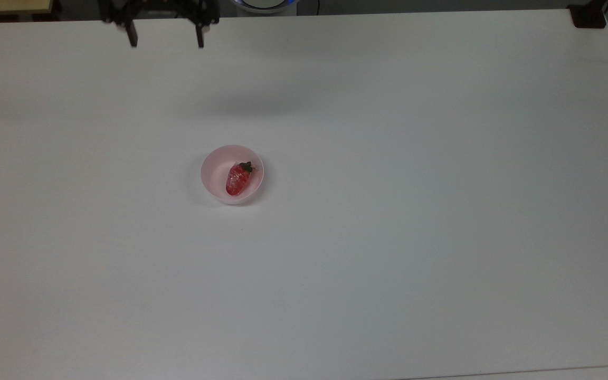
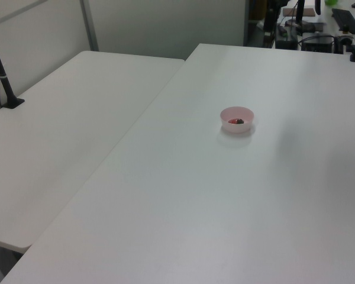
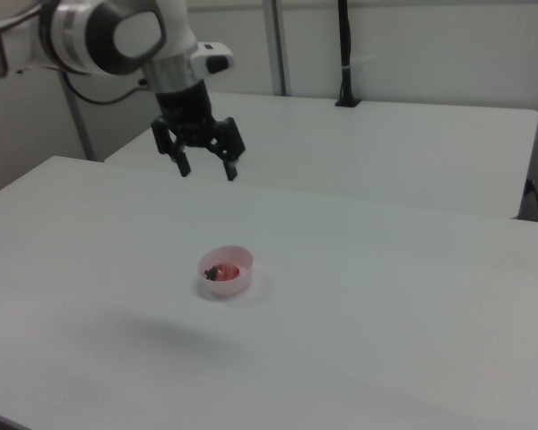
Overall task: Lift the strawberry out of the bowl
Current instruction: 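Move the open gripper over the pink bowl and lower it, then lower the gripper into the bowl and close it on the strawberry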
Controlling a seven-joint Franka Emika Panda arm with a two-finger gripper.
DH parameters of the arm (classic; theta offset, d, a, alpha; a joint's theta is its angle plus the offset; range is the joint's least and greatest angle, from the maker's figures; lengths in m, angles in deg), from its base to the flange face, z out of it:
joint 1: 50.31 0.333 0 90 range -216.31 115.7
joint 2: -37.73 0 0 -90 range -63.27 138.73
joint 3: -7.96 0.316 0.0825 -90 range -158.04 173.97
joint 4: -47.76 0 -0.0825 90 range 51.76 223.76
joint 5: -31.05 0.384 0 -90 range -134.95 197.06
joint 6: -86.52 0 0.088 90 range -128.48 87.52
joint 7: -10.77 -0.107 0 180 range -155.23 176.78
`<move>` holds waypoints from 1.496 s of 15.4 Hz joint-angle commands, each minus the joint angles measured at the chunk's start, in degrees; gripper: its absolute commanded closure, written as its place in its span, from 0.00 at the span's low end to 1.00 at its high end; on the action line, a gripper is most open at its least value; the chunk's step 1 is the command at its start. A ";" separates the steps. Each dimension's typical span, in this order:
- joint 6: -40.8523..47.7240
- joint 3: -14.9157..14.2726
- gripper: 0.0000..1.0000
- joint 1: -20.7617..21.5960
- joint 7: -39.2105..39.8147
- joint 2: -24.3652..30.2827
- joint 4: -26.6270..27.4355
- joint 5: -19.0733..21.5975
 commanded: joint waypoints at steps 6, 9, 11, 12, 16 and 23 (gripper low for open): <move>-11.32 0.06 0.00 0.00 -7.96 -8.37 4.57 -0.74; -16.59 0.50 0.00 1.93 -16.19 -13.03 5.27 -0.92; -17.57 0.50 0.11 2.28 -17.76 -15.05 5.28 -0.22; -17.66 0.68 0.21 2.72 -20.65 -15.32 5.28 -0.13; -17.66 1.12 0.40 3.16 -37.08 -17.87 5.19 5.03; -19.94 1.12 0.40 3.34 -45.11 -21.03 5.63 9.01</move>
